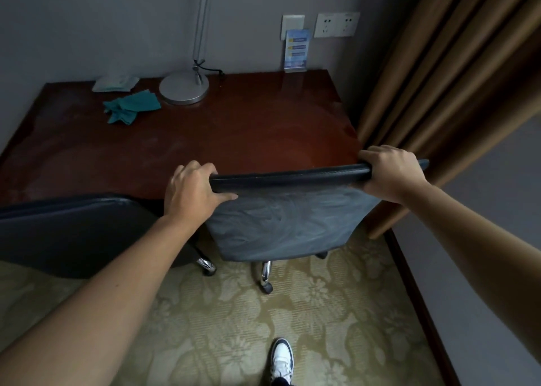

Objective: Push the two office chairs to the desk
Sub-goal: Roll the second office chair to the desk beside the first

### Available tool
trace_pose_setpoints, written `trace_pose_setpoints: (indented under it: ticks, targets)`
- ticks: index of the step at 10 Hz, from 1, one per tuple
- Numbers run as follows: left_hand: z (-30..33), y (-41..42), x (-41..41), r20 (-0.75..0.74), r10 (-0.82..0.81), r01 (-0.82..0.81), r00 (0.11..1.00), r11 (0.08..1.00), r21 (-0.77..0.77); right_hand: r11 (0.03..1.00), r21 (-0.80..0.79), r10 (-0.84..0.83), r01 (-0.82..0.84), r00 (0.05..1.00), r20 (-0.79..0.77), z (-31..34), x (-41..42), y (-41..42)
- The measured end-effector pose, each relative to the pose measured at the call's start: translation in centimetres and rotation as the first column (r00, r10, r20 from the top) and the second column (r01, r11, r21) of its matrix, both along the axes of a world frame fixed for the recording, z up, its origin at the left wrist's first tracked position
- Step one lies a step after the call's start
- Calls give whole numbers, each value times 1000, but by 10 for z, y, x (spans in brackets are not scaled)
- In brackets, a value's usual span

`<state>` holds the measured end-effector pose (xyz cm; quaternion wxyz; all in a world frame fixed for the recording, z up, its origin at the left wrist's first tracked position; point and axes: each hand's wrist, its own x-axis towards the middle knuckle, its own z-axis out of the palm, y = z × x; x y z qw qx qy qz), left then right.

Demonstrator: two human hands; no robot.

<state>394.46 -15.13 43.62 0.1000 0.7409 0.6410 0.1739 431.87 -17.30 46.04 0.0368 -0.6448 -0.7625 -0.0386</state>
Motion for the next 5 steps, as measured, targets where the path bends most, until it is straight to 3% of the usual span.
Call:
trace_pose_setpoints:
  ticks: [2, 3, 4, 5]
  targets:
    - [16, -6, -3, -53, -7, -2, 999, 985, -172, 999, -20, -32, 32, 999, 27, 4, -11, -12]
    - [30, -7, -4, -144, -98, 43, 985, 938, -344, 991, -102, -76, 82, 996, 56, 8, -13, -16]
    - [55, -2, -2, -147, -189, 89, 971, 855, -511, 954, -280, -71, 103, 990, 122, 20, -15, -17]
    - [89, 5, 9, 29, -189, 181, 982, 866, -466, 916, -400, -43, 31, 999, -21, 59, -30, -9]
